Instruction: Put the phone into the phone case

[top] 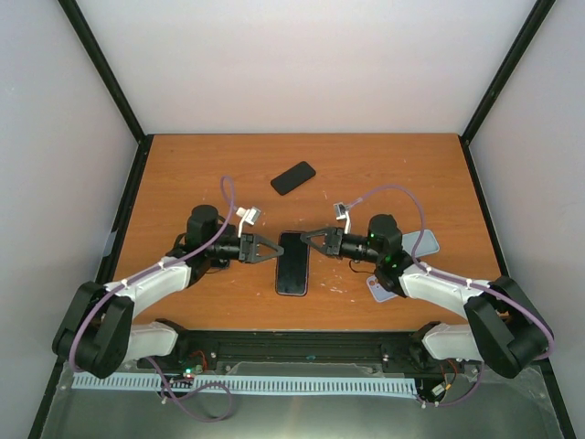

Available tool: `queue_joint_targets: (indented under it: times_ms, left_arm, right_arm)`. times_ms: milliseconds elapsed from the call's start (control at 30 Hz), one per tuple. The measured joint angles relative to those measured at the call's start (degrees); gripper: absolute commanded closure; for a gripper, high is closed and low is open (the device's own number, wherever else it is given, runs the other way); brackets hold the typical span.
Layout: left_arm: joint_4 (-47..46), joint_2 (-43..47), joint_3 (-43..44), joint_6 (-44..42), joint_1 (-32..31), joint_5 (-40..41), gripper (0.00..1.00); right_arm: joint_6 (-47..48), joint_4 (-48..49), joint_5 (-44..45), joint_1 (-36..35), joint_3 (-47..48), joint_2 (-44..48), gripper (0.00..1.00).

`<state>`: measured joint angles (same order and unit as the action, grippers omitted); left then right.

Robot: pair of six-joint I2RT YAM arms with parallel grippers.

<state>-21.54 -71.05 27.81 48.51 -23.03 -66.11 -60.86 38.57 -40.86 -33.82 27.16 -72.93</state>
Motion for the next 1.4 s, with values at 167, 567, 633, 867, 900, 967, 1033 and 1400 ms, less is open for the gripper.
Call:
queue_joint_targets:
  times_ms: [167,567,633,867,900,967,1033,1400]
  left_arm:
    - [-1.7,0.6,0.1,1.1,0.0,1.5,0.58]
    - [-1.1,-1.0,3.5,-0.3,0.1,4.0,0.98]
    - [0.2,-1.0,4.3,-1.1,0.1,4.4,1.0]
    - [6.9,-1.2,7.0,-5.0,0.1,6.1,0.83]
    - [7.8,-1.4,7.4,-5.5,0.1,6.2,0.73]
    - [8.7,-1.5,7.7,-6.3,0.1,6.7,0.52]
    - [9.5,-1.6,7.8,-6.8,0.1,7.8,0.3]
    - [9.9,0.8,5.1,-6.5,0.1,8.7,0.32]
  right_arm:
    - [-1.3,2.4,-2.9,0.0,-1.3,0.0,0.97]
    - [-3.2,5.6,-5.4,0.1,-2.1,-0.5,0.96]
    - [-3.0,6.0,-5.2,0.2,-2.1,-0.6,0.96]
    - [-3.0,6.3,-4.4,0.4,-2.1,-1.3,0.97]
    - [-3.1,6.3,-4.2,0.4,-2.1,-1.5,0.97]
    - [-3.5,6.7,-3.9,0.3,-2.1,-1.7,0.97]
    - [-4.4,7.3,-3.3,0.3,-2.3,-1.9,0.97]
    - [-9.8,13.1,1.4,0.3,-3.2,-1.9,0.97]
